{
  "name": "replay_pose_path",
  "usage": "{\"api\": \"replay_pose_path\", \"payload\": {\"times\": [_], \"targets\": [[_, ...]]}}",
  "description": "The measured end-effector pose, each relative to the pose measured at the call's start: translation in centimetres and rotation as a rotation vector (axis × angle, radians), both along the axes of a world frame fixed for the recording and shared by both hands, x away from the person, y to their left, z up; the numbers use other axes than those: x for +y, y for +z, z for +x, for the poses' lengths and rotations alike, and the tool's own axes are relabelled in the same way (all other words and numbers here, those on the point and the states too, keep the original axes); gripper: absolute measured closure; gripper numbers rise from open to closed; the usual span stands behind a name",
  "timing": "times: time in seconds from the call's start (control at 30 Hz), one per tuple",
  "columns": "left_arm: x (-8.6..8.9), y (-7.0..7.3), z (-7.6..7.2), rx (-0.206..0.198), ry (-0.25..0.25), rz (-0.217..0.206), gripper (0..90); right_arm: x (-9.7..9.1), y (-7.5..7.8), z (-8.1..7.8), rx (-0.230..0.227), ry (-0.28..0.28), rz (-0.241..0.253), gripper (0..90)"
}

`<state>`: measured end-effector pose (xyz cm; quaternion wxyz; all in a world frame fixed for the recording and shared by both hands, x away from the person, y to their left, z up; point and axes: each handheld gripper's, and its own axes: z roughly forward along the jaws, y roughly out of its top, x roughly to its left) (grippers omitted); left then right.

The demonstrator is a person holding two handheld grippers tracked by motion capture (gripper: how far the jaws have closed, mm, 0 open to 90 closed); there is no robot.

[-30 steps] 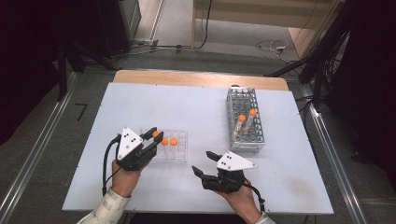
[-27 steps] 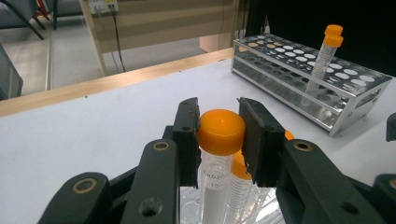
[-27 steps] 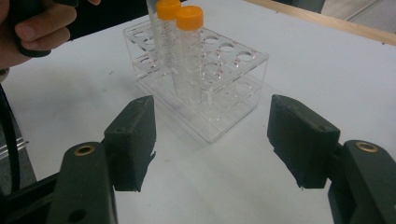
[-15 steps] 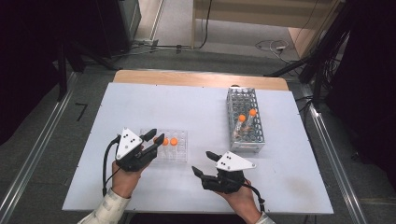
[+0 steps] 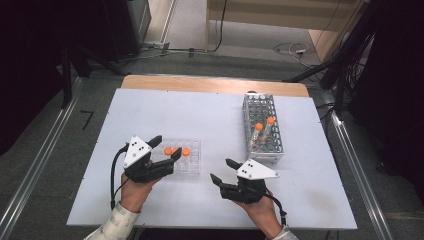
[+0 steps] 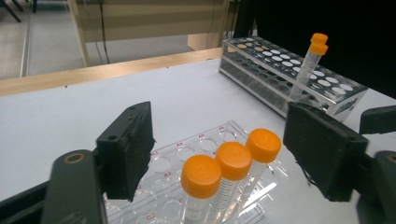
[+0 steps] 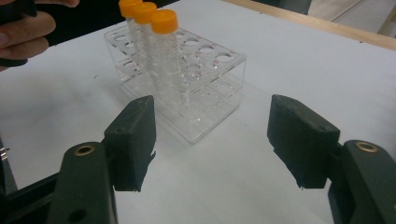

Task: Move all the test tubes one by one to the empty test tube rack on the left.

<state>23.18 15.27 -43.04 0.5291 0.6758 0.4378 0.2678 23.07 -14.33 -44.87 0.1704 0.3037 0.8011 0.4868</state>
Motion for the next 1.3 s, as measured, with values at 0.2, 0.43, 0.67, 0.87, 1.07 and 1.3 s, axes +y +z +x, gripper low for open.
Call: {"api": "replay_pose_path", "payload": {"times": [0.2, 0.43, 0.67, 0.87, 1.07, 1.3], "targets": [[0.1, 0.1, -0.1, -0.008, 0.006, -0.007, 22.5, -1.0, 0.3, 0.7, -0.009, -0.048, 0.013, 31.2], [0.1, 0.2, -0.1, -0.012, 0.012, -0.009, 22.3, -2.4, 0.5, 1.8, -0.025, -0.126, 0.022, 31.9], [0.2, 0.2, -0.1, -0.016, 0.017, -0.013, 22.2, -4.0, 0.5, 3.3, -0.026, -0.218, 0.024, 32.9], [0.2, 0.3, -0.2, -0.017, 0.02, -0.016, 22.3, -5.4, 0.8, 4.5, -0.043, -0.287, 0.026, 33.0], [0.1, 0.2, -0.1, -0.016, 0.02, -0.015, 22.3, -7.0, 0.8, 6.1, -0.052, -0.357, 0.025, 36.1], [0.1, 0.2, -0.1, -0.016, 0.018, -0.015, 22.3, -7.2, 0.1, 7.9, -0.043, -0.392, 0.011, 42.6]]}}
